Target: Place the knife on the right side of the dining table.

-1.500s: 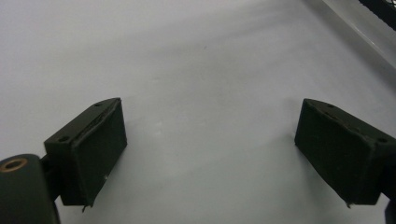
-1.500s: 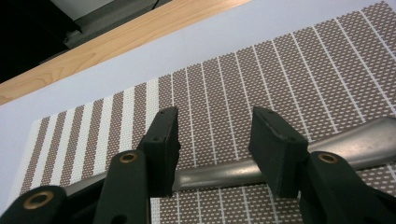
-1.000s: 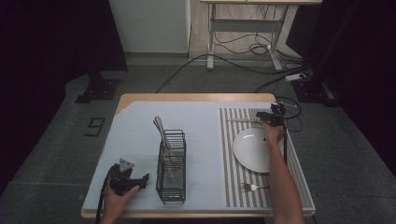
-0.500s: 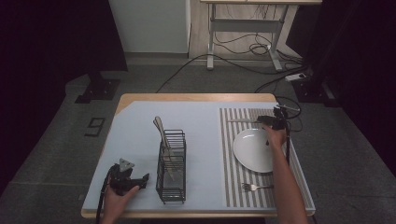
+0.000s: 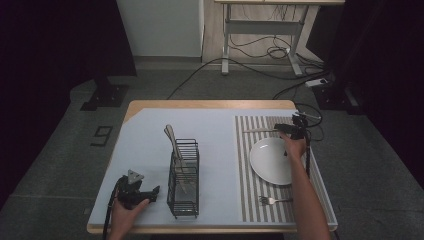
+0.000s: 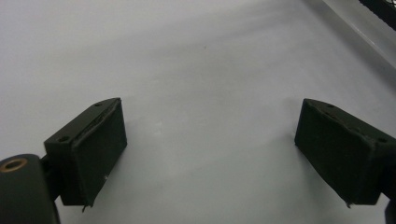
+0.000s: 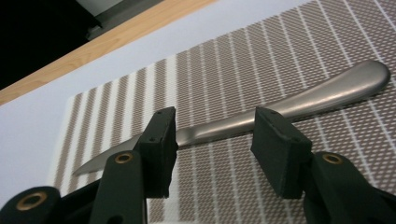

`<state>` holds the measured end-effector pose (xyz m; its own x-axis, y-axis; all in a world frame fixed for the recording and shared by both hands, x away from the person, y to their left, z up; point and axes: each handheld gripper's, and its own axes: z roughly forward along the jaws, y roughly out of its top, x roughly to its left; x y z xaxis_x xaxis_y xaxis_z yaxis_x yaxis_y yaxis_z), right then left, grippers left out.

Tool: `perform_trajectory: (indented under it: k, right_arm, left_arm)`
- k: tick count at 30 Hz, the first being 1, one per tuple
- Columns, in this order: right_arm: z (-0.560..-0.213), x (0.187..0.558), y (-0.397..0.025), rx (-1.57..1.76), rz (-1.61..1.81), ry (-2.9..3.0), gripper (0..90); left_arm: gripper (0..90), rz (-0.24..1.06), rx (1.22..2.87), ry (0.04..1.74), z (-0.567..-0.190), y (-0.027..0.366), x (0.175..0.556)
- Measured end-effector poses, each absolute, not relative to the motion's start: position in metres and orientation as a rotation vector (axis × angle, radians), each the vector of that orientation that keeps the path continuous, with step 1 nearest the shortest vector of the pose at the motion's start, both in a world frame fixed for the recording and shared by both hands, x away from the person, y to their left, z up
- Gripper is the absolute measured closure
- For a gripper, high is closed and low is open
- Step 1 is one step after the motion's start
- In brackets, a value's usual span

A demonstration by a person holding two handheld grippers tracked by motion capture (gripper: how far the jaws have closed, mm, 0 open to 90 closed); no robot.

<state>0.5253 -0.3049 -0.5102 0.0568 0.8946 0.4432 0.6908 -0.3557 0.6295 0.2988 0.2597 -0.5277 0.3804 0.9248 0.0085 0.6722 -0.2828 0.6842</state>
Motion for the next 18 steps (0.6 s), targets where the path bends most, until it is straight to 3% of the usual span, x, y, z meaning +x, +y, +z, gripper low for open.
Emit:
perform_trajectory:
  k: [9,18]
  right_arm:
    - [-0.495,0.491,-0.285,1.922,1.247,1.708,48.1]
    - [-0.474,0.428,-0.249,1.678,1.363,1.860,46.1]
  left_arm:
    - [8.6,0.551,2.050,1.368,-0.528,0.260,0.299]
    - [8.6,0.550,2.052,1.369,-0.527,0.260,0.299]
